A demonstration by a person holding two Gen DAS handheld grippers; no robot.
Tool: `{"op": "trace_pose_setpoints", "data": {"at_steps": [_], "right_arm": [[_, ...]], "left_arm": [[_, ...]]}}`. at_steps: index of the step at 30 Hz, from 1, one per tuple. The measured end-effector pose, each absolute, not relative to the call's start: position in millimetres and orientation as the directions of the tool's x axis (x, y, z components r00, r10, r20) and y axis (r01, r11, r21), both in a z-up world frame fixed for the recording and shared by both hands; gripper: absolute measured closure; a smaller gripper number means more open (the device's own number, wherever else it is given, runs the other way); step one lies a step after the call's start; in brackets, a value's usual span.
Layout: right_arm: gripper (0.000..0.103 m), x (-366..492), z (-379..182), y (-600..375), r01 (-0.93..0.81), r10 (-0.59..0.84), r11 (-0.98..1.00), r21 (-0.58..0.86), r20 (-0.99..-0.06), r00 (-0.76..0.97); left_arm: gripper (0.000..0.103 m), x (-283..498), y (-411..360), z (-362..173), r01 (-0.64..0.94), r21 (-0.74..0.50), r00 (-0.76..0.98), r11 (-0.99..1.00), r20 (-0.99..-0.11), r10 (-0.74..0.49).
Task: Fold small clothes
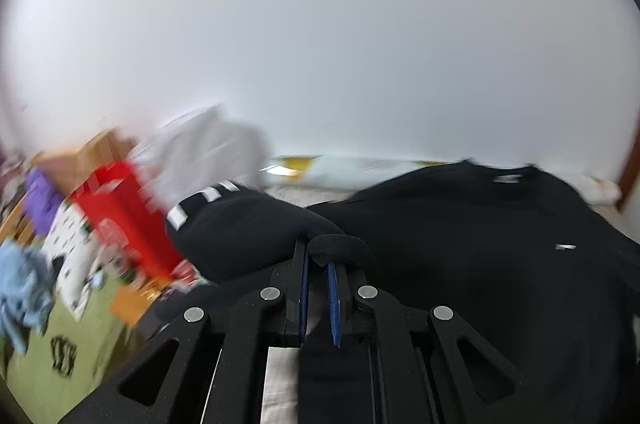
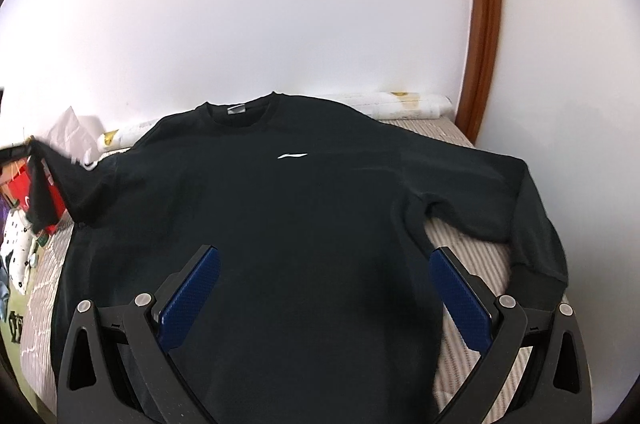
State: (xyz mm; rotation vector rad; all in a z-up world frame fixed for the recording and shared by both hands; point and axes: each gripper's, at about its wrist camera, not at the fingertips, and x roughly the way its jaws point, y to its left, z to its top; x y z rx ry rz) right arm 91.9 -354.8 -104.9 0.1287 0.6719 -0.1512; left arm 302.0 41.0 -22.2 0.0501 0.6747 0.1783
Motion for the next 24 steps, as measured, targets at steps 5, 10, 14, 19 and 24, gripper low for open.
{"op": "trace_pose_setpoints", "data": {"at_steps": [5,10,14,19,24], "right_arm": [[0.000,74.3,-108.5,-373.9,0.203,-0.118,0.977,0.066,-0.624,0.772],[0.000,69.5,-123.0,-388.0,0.227,-0.138,0.973,0.051,-0.658,0.740],[0.000,73.3,-129.7,-386.9,0.211,-0.136,0.977,0.032,-0.672,0.728],[0.000,85.5,-131.8,-367.0,0.151,-0.098,0.988,0.021,-0.672,0.734],[0.000,106.4,-124.2,-330.4,0.028,0.005,0.999,0.040,-0.655,0.756]], "left_arm": [[0.095,311.4,-37.4,-35.1,0.019,0.129,0.769,0.991,-0.636,0.068],[0.092,318.7,-90.0,-76.6,0.126,0.154,0.718,0.980,-0.695,0.017],[0.086,316.6,-98.8,-104.0,0.163,0.106,0.652,0.981,-0.757,-0.026],[0.058,291.0,-86.5,-111.6,0.147,0.026,0.638,0.989,-0.766,-0.075],[0.034,261.1,-36.7,-102.1,0.091,-0.020,0.688,0.996,-0.721,-0.077]]}}
